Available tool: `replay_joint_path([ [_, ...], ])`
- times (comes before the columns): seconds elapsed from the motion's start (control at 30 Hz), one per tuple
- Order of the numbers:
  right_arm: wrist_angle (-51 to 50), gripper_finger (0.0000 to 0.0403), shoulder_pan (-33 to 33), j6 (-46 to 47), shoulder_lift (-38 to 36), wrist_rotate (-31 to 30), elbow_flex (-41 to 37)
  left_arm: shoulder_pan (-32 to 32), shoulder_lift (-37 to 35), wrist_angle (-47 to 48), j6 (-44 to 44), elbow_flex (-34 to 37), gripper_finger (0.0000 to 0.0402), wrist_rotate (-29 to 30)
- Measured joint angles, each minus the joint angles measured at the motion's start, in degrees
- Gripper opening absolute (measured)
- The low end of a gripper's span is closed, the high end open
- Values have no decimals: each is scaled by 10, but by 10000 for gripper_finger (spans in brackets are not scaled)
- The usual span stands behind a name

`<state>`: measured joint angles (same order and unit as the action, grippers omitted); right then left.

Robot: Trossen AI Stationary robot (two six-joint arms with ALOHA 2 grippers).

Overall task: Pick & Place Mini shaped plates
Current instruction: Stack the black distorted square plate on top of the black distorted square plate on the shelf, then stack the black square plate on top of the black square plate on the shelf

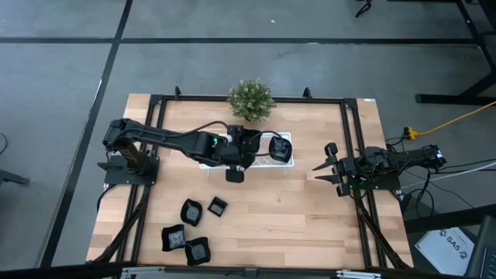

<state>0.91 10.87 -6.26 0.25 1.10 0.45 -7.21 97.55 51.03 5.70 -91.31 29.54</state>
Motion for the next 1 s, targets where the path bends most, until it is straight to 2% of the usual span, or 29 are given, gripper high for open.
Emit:
replay_joint_path([
  [0.13,0,124,0,0,0,0,0,4,2,5,3,0,2,12],
  [0.3,0,124,0,0,0,0,0,12,2,5,-3,0,7,-6],
  [1.0,0,124,0,0,0,0,0,17,2,7,-19,0,93,-7],
])
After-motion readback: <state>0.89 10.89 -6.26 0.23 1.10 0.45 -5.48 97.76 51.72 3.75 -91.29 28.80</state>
